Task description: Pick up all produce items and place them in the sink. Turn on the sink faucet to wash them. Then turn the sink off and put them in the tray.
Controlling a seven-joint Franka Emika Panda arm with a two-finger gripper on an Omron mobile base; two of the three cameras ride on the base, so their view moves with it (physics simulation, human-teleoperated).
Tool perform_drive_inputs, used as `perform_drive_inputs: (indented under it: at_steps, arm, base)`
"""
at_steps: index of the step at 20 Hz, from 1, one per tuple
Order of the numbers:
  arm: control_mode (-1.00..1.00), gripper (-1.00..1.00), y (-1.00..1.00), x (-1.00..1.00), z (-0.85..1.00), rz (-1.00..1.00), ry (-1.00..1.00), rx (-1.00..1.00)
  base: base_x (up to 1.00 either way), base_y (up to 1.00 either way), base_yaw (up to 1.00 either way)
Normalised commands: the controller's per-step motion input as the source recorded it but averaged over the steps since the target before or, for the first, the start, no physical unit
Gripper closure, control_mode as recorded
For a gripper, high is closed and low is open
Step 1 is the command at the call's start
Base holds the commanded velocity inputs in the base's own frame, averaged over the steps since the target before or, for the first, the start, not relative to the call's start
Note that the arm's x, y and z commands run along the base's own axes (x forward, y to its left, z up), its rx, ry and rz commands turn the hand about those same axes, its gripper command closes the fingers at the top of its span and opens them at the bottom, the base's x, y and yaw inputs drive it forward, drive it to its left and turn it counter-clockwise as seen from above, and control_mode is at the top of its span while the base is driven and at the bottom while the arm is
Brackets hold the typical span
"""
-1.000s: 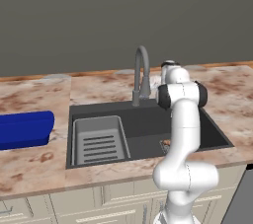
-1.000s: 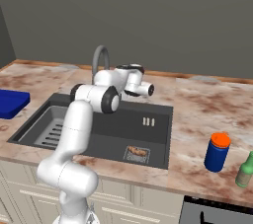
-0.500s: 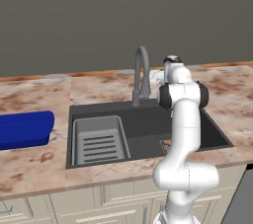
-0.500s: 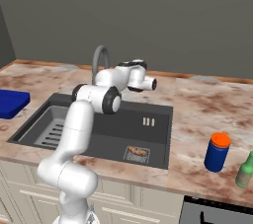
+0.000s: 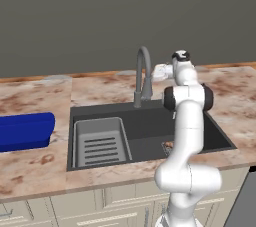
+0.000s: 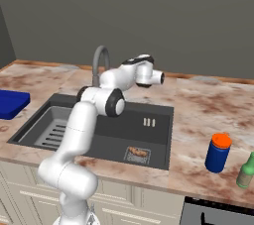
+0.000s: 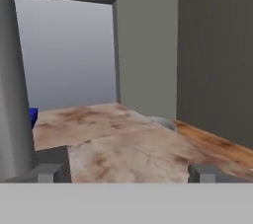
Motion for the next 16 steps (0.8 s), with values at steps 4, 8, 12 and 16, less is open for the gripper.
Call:
perform_drive_inputs:
  at_steps: [4, 8, 12, 16]
  arm:
    - [-1.0, -1.0, -0.34, -0.12, 0.2, 0.02, -0.06, 0.0]
    - [-1.0, -1.0, -0.31, -0.38, 0.09, 0.0, -0.09, 0.0]
    - [-1.0, -1.0, -0.36, -0.52, 0.1, 0.0, -0.1, 0.0]
    - [-1.0, -1.0, -0.35, -0.59, 0.16, 0.0, -0.11, 0.0]
  base:
    - [0.0, 0.0, 0.0]
    - [0.0, 0.0, 0.0]
    - [0.0, 0.0, 0.0]
    - [0.0, 0.0, 0.0]
